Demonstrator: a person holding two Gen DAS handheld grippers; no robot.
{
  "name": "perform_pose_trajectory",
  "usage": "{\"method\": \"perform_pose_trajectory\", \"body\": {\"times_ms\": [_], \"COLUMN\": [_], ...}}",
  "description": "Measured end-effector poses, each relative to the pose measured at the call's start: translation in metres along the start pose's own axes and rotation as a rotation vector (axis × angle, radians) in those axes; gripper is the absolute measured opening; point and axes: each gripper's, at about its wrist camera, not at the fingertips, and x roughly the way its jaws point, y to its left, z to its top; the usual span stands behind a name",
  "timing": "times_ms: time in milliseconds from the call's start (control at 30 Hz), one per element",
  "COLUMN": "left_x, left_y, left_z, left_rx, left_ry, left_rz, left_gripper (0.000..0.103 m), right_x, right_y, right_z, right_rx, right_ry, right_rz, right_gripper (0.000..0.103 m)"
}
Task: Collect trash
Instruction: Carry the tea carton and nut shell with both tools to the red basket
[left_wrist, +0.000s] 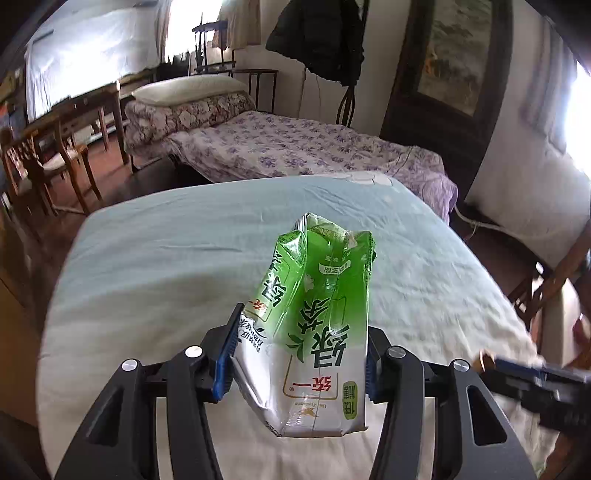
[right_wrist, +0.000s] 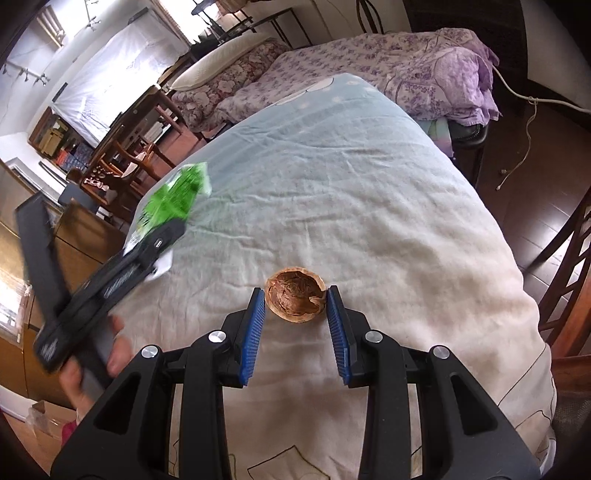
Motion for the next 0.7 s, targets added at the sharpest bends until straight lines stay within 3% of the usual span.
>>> {"method": "perform_pose_trajectory", "body": {"times_ms": [267, 500, 567, 633, 700], "left_x": [-0.037, -0.044, -0.042, -0.04, -0.038], "left_y": [-0.004, -0.001, -0.002, -0.002, 0.001], "left_z": [-0.032, -0.065, -0.067, -0.065, -0.062], "left_rx": [-0.002, -0.088, -0.078, -0.085, -0.102], "left_ry": [0.054, 0.16, 0.153, 0.14, 0.128], "left_rz": [0.123, 0.118, 0.132, 0.129, 0.124], "left_gripper": [0.053, 0.055, 0.059, 0.072, 0.074], "right_x": [-0.001, 0.0, -0.001, -0.001, -0.001], "right_y": [0.007, 0.006, 0.009, 0.009, 0.008], "right_z": [0.001, -0.002, -0.005, -0.006, -0.006], "right_rx": [-0.028, -0.029, -0.036, -0.043, -0.034], "right_ry": [-0.021, 0.007, 0.007, 0.004, 0.006], "right_rz": [-0.007, 0.023, 0.022, 0.01, 0.011], "right_gripper": [0.035, 0.035, 0.035, 0.035, 0.035]}}
